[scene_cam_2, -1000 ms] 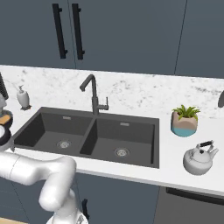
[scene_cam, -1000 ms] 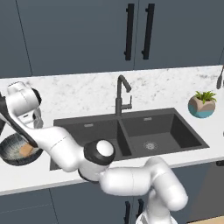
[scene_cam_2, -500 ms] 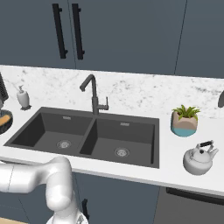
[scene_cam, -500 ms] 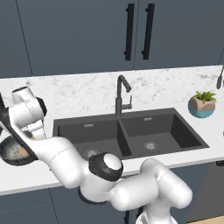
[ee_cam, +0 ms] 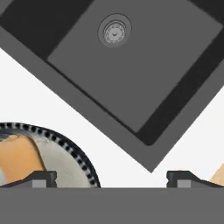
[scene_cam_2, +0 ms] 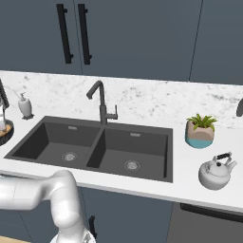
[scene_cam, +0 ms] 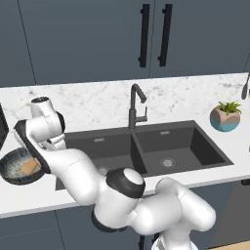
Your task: Pick the squash from the sink and place it in the bowl. Then pick the bowl and place it in the microwave. Then close the microwave door and press the start button.
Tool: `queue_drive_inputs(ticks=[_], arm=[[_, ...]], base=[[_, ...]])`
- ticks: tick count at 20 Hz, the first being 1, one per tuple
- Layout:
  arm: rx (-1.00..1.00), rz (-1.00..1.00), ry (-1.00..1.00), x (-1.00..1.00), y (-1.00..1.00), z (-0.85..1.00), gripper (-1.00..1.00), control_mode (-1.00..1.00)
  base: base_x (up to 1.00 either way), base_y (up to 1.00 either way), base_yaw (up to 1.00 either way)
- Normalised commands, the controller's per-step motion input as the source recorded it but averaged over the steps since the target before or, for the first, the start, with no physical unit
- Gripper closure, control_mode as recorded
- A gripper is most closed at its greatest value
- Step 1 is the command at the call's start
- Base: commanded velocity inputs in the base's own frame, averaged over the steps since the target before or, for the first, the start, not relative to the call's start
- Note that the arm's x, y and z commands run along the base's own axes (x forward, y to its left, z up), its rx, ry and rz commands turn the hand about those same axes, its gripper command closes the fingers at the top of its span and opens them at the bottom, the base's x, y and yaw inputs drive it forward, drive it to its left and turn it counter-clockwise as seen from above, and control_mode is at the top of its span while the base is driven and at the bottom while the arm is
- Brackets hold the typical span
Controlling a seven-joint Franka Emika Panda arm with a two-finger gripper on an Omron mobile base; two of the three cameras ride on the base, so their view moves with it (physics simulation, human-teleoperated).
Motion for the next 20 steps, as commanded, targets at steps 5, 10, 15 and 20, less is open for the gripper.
queue_drive_inputs(ticks=[5,10,15,20], arm=[[0.08,0.3,-0.02,0.1,0.17,-0.13,-1.0,-1.0],[0.1,0.22,0.0,0.33,0.29,-0.02,-1.0,-1.0],[0.08,0.16,-0.04,0.08,0.0,-0.18,-1.0,-1.0],[0.05,0.13,0.0,0.06,0.07,-0.25,-1.0,-1.0]], base=[[0.0,0.0,0.0],[0.0,0.0,0.0],[0.0,0.0,0.0],[0.0,0.0,0.0]])
